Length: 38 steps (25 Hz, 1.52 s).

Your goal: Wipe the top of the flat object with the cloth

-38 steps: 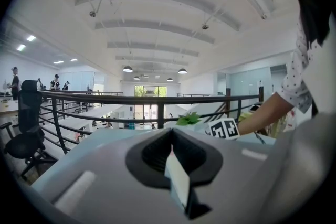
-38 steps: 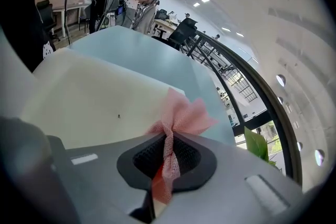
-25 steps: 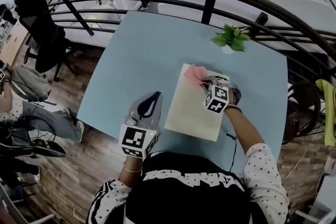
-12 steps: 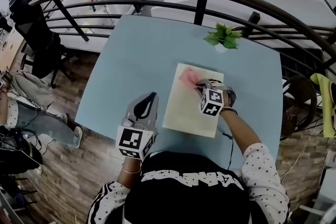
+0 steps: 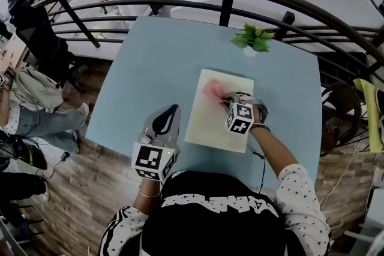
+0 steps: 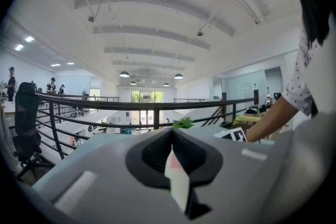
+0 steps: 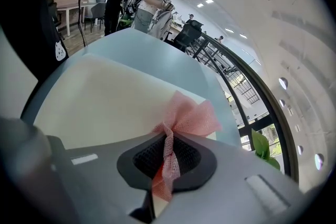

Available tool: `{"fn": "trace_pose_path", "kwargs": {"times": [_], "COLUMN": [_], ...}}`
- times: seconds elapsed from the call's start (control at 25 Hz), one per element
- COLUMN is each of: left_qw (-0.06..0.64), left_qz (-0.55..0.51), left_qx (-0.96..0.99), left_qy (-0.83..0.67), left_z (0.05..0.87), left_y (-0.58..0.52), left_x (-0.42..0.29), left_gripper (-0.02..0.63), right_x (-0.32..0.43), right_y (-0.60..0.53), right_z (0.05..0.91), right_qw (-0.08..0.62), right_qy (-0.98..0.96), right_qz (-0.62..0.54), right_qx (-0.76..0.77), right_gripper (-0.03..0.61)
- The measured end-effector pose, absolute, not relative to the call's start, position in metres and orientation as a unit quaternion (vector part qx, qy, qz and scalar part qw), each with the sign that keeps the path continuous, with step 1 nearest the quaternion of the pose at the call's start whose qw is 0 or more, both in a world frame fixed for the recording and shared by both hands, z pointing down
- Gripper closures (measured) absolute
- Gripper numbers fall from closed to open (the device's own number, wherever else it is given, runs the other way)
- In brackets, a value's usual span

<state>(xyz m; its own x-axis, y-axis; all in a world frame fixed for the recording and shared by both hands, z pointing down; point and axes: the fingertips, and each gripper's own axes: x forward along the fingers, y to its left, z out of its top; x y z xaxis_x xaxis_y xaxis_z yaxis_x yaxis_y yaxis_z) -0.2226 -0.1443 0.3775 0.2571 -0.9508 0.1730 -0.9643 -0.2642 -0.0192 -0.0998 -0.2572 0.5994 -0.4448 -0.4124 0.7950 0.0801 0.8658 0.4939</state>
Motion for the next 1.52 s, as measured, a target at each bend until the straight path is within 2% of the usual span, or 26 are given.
{"fn": "trace_pose_path", "kwargs": {"times": [1.52], "left_qw": [0.055], "left_qz": [0.085], "left_qx": [0.799], "left_qy": [-0.593], "left_z": [0.383], "left_y": [-0.128], "left_x": [-0.201], "left_gripper": [0.614], "right_x": [-0.097], "right_y": [-0.154], "right_z": [0.6], "right_qw": [0.512], "right_qy": [-0.82], "right_qz": [-0.255], "right_qx": [0.009], "right_gripper": [0.572]}}
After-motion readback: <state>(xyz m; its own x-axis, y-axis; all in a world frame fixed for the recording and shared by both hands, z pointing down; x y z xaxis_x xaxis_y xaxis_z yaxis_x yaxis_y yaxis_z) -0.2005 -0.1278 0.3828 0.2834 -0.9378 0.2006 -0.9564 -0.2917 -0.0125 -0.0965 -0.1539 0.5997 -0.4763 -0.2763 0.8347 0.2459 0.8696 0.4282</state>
